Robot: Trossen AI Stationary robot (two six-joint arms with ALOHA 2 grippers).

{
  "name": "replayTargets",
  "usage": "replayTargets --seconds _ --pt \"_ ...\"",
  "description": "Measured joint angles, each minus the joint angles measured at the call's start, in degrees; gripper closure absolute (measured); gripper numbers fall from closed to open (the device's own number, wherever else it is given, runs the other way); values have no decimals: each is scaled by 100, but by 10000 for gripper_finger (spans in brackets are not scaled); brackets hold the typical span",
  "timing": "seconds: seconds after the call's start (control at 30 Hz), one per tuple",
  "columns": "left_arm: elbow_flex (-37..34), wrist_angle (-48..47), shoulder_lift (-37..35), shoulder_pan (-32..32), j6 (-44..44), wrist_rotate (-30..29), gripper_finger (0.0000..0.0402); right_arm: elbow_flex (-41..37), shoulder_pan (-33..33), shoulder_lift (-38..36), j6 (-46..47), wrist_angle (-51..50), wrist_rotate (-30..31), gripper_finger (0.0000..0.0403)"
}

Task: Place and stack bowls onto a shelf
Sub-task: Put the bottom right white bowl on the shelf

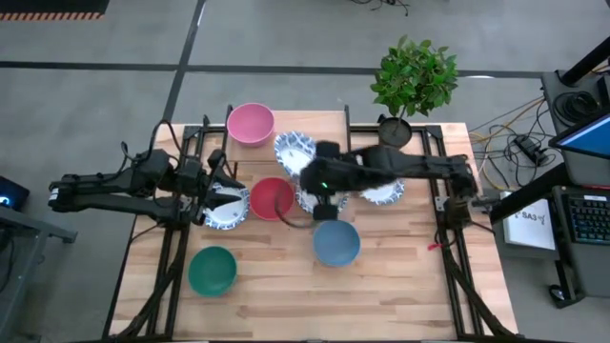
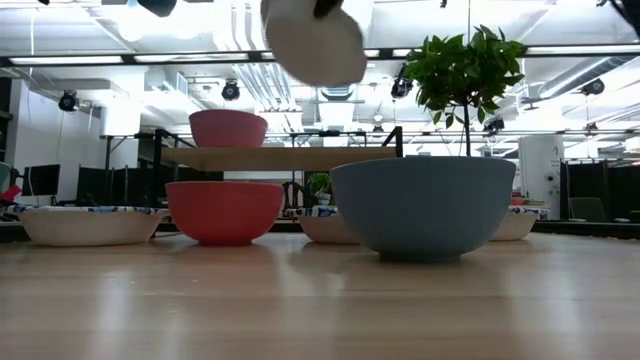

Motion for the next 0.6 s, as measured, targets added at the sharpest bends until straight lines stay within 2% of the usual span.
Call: replayTargets --seconds 0.23,0.43,0.6 --pt "-2 -110 0 0 -3 0 278 135 -832 494 -828 -235 762 390" --pt "-2 -157 7 0 6 -2 278 134 -1389 930 -1059 -300 726 390" --pt "-2 -159 7 0 16 -2 278 134 -1573 1172 -1264 -304 721 390"
